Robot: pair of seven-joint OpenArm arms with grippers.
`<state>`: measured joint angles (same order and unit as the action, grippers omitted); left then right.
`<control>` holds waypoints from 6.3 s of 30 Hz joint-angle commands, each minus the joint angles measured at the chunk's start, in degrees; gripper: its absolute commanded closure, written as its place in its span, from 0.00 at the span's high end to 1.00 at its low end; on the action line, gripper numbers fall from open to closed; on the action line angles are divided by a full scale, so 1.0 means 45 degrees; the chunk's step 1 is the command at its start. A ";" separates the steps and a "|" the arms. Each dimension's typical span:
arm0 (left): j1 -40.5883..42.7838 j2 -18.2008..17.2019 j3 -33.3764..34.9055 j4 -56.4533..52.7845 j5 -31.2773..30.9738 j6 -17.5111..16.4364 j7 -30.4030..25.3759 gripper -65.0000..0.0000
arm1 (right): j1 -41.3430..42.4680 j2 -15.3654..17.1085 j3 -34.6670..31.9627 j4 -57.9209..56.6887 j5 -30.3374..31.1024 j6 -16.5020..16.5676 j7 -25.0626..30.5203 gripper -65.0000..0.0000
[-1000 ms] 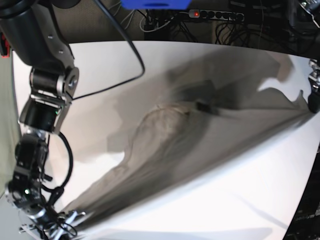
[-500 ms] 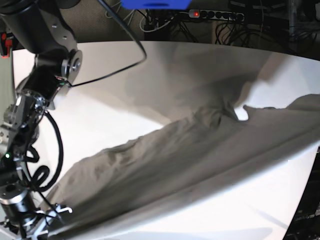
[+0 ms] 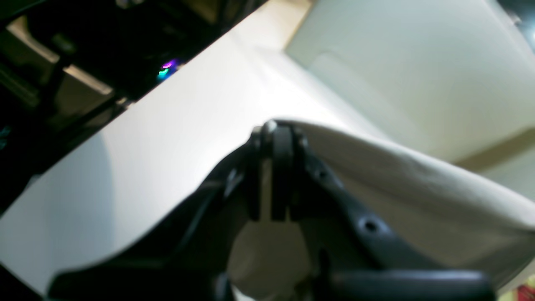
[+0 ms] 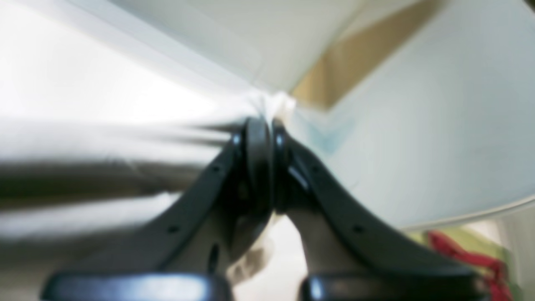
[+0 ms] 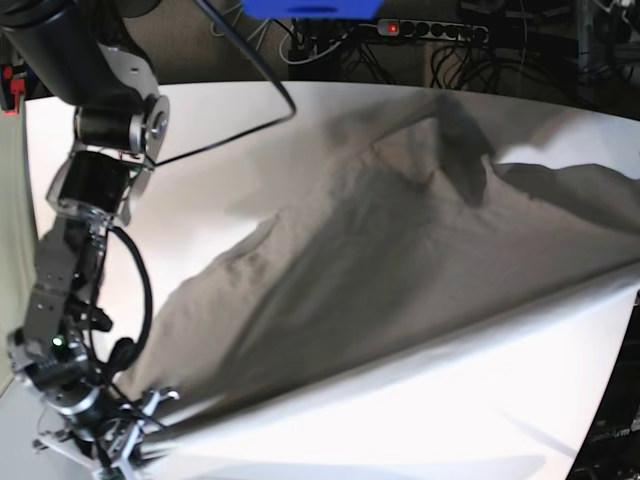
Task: Layout the t-shirt on the table in an organized manner, then fold the t-shirt properly
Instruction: 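Lift the t-shirt high with both grippers and lay it flat, then grasp the t-shirt's hem edge with the right gripper, then lift and drag the hem with the right gripper across the table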
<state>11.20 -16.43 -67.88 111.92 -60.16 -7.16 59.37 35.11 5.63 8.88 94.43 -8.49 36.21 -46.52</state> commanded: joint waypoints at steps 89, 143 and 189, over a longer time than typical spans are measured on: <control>0.2893 0.1042 0.1516 -0.0480 0.4119 0.0155 -0.0428 1.00 | -0.4804 -0.2589 -0.8021 -0.7066 -0.0233 -0.0554 0.3276 0.39; 0.1096 0.2097 0.3352 -0.0461 0.4099 0.0155 -0.0408 1.00 | -0.2831 0.2608 0.3310 0.3660 -0.0272 0.0843 -0.0631 0.00; 0.0959 0.2331 0.3704 -0.0480 0.4099 0.0135 -0.0428 1.00 | 0.8090 -0.3251 -0.5637 -0.0541 -0.3515 0.0843 -0.1940 0.00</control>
<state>15.51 -5.04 -50.76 108.86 -40.97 -6.44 58.33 69.19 -8.71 -16.69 91.42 -24.03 40.27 -56.10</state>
